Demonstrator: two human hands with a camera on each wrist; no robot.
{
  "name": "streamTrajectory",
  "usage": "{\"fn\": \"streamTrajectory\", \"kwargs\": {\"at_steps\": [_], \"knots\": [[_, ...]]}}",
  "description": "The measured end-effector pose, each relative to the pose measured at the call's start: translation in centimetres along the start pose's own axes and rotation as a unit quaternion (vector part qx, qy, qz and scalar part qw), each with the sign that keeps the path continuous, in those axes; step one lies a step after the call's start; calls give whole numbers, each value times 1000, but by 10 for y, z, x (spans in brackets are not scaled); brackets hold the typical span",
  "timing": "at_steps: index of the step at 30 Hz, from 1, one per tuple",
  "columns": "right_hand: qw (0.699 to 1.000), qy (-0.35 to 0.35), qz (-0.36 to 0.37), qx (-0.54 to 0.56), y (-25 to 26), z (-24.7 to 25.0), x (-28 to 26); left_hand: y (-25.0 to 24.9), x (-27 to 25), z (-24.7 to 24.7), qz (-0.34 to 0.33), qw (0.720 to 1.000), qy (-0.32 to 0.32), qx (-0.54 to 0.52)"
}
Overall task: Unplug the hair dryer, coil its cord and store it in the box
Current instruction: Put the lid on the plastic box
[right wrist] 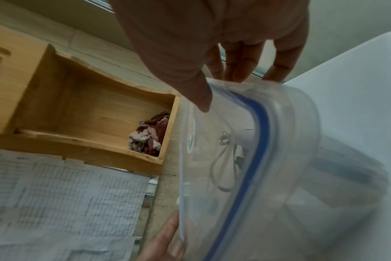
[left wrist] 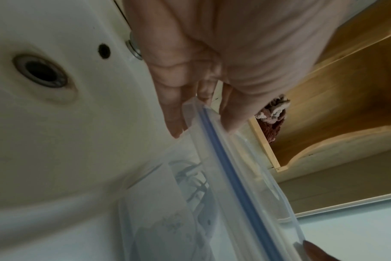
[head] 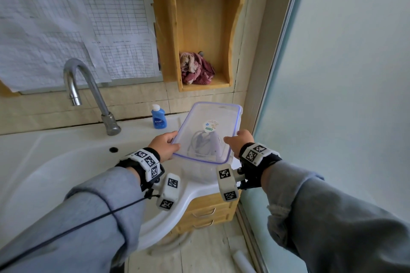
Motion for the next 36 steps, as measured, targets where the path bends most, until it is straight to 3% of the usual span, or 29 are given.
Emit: {"fn": "streamTrajectory", "kwargs": {"at_steps": [6, 12, 18, 24, 33, 36], "knots": [[999, 6, -38, -15, -12, -4, 2, 0, 1, -2, 25, 1000, 3, -10], [999, 25, -37, -1, -14, -3, 0, 5, 10, -1, 94, 988, -24, -123], [995, 2, -16, -95, 0, 9, 19, 2, 24, -2, 165, 980, 0, -110], [998, -27, -41, -34, 14, 14, 52, -1, 51, -13, 152, 978, -26, -142], [993, 19, 41, -108, 49, 22, 118, -20, 102, -22, 168, 964, -57, -199], [992, 9, 33, -122, 58, 25, 130, -26, 114, -22, 170, 962, -56, -206]]}}
Point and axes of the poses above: each hand's wrist, its own x-axis towards the middle knuckle, its own z-axis out of the back of the hand, y = z × x, the point moved 1 cm from there along x, towards the middle knuckle, and after that the axes turned 4 degrees about -x, right-handed, at the moved point
